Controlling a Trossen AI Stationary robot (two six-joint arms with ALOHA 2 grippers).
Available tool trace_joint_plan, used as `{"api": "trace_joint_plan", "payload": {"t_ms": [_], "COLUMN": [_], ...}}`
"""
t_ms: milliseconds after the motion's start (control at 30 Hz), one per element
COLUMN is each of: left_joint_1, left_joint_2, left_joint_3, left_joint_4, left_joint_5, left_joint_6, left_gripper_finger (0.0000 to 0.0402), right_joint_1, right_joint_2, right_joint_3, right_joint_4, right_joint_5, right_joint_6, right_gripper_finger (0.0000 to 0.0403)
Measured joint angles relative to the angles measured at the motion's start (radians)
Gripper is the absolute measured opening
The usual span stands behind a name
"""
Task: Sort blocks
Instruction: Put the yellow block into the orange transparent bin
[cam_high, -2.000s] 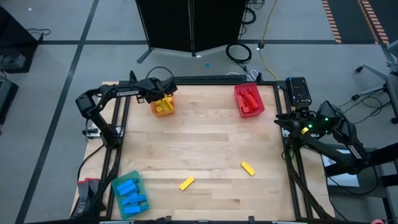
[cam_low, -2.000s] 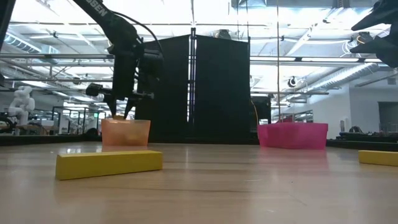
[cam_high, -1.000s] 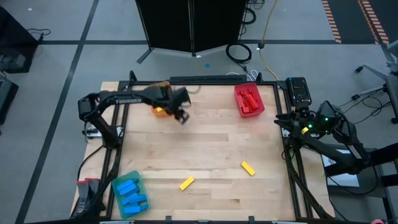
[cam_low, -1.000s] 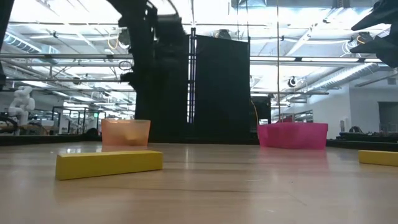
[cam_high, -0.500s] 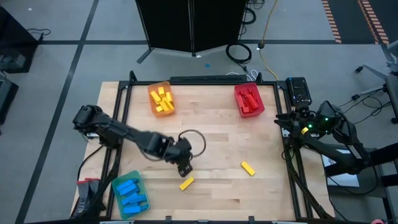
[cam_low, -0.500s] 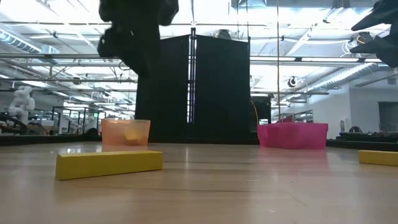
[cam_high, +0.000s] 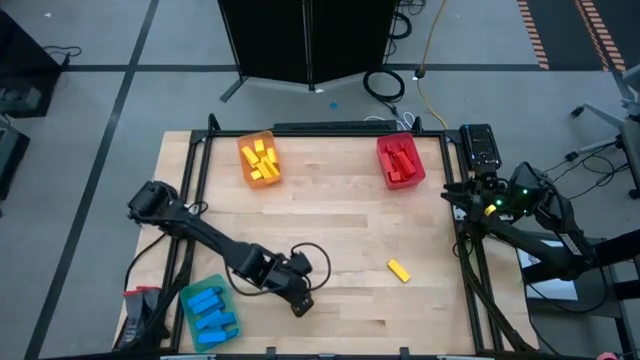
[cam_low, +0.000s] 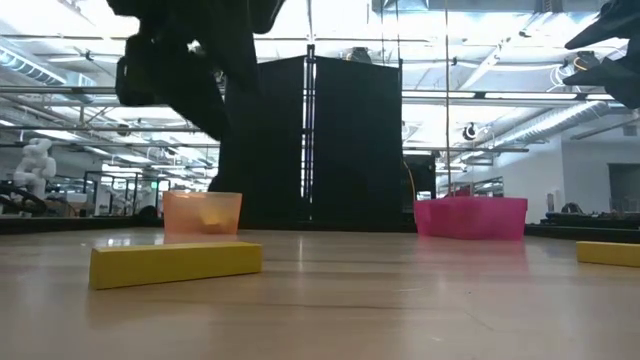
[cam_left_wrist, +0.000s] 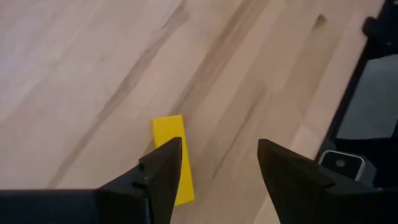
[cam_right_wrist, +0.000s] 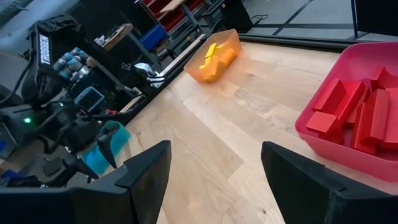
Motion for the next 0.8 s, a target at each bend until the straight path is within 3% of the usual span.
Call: {"api": "trace_joint_plan", "payload": {"t_ms": [800], "left_joint_1": [-0.016], "left_joint_2": [0.181], "left_joint_3": [0.001], "left_joint_4": [0.013], "left_joint_5": [0.011], "left_joint_6": [-0.086], "left_gripper_finger": [0.0217], "right_joint_1": [0.0], "right_joint_2": [0.0], "right_joint_3": [0.0], "right_joint_4": [-0.045], "right_joint_5": [-0.002], "right_joint_6": [-0.027], "right_gripper_finger": [0.0249]}}
